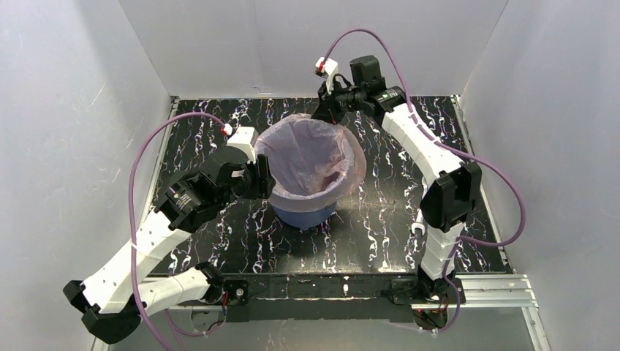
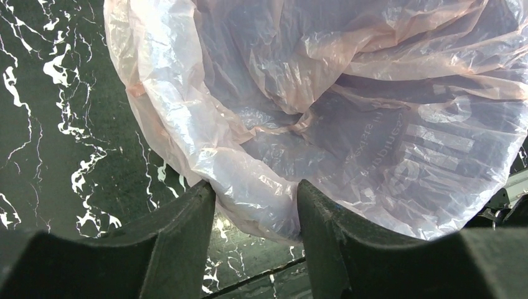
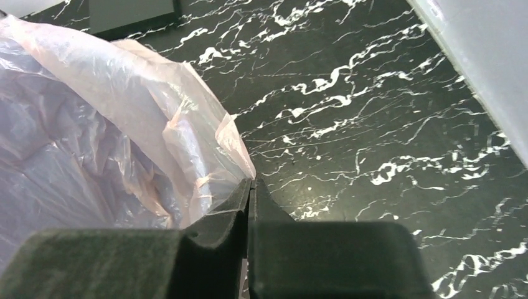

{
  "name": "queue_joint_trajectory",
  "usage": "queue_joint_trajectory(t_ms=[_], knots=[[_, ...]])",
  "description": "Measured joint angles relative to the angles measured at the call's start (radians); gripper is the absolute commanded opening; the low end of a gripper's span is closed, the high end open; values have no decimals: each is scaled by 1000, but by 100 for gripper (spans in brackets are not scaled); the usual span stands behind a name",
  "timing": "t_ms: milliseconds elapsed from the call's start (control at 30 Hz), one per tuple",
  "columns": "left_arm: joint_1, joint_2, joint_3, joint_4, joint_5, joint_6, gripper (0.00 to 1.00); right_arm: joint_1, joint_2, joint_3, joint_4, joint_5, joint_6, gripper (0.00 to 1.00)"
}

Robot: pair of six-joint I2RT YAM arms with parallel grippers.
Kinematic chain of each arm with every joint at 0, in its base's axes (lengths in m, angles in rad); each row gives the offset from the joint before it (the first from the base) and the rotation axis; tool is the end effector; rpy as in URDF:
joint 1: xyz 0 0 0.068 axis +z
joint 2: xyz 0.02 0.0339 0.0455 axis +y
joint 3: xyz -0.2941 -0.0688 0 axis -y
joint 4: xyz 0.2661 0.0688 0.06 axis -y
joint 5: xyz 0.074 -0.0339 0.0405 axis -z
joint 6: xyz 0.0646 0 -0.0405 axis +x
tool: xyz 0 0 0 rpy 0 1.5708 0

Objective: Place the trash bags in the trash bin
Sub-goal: Adjust the trash bag in the trash bin.

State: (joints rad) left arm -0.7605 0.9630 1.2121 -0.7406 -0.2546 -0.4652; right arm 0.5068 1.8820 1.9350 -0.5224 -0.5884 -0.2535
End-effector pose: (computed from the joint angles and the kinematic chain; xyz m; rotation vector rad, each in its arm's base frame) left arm 0.1673 -0.1368 0.4143 0.1480 2.0773 -0.4980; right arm 0.4080 0.2675 0.4097 -1.0890 1.7213 0.7572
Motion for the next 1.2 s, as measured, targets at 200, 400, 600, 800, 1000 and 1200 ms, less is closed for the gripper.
queue_joint_trajectory(t_ms=[200, 400, 600, 800, 1000, 1200], knots=[[0, -9, -6, -5, 5, 1, 56, 1, 87, 25, -10, -30, 66, 33], [0, -24, -6, -20, 14, 2, 61, -19, 133, 59, -28, -50, 153, 67], [0, -43, -5, -30, 17, 5, 74, -66, 109, 61, 37, -42, 271, 80], [0, -75, 6, -24, 34, 21, 91, -145, 10, 39, 99, 27, 373, 81], [2, -129, 48, -26, 18, 45, 94, -192, -196, -190, 171, 122, 433, 77], [193, -121, 127, -61, 71, 81, 89, -201, -412, -529, 219, 223, 532, 72]])
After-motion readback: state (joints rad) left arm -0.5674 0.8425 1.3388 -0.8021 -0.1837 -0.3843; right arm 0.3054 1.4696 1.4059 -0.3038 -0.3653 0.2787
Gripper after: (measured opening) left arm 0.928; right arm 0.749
